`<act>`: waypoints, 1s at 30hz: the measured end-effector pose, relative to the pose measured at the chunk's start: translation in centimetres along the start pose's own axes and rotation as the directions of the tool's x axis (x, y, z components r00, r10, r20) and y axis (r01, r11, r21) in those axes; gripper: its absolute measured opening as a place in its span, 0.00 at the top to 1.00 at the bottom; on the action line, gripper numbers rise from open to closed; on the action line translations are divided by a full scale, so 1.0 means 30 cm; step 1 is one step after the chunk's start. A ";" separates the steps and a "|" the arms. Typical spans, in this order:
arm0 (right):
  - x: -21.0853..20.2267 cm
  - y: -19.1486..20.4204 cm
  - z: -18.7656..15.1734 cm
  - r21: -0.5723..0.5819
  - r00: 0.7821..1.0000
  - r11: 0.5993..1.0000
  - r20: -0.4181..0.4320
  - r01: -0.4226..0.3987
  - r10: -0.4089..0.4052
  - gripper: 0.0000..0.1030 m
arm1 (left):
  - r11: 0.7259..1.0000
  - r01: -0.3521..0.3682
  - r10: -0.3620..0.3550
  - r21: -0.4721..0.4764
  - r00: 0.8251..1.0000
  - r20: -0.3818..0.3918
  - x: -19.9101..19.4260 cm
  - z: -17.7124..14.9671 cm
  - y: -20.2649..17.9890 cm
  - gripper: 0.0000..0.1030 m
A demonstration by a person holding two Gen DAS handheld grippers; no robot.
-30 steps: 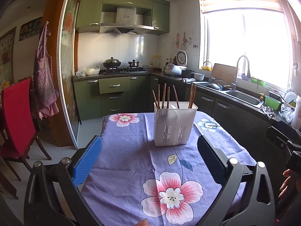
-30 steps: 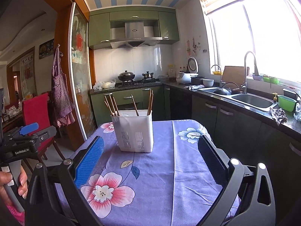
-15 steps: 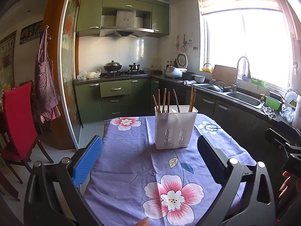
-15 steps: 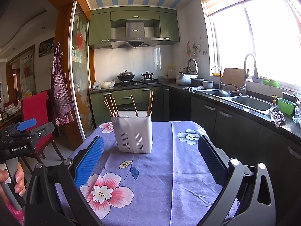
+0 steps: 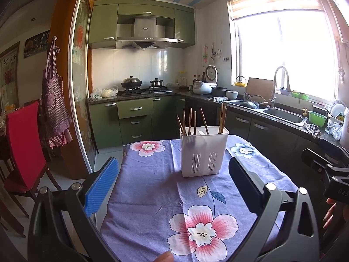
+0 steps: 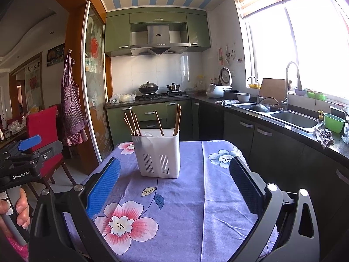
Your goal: Organize utensils
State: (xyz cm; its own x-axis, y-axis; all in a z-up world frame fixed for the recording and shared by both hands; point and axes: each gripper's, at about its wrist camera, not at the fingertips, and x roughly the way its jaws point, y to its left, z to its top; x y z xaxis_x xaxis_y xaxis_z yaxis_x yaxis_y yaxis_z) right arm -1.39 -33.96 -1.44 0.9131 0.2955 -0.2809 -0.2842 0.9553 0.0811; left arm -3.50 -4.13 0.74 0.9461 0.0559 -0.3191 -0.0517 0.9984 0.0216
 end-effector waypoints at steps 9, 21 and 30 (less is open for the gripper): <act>0.023 0.020 -0.014 -0.013 1.000 1.000 -0.022 -0.014 0.014 0.04 | 1.000 0.000 0.000 -0.024 1.000 -0.003 0.002 -0.023 0.019 0.07; 0.039 0.032 -0.022 -0.017 0.999 1.000 -0.027 -0.021 0.020 0.04 | 1.000 -0.007 0.007 -0.020 1.000 0.004 -0.001 -0.032 0.012 0.07; 0.049 0.035 -0.030 -0.017 0.999 0.999 -0.035 -0.029 0.028 0.04 | 0.999 0.015 -0.015 -0.039 1.000 -0.013 0.011 -0.033 0.017 0.07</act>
State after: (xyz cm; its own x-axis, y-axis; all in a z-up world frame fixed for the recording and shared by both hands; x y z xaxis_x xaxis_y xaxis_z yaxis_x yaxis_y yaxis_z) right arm -0.61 -32.53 -2.62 0.8937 0.3221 -0.3122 -0.3156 0.9461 0.0727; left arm -3.53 -3.59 -0.30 0.9426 0.0407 -0.3316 -0.0502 0.9985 -0.0202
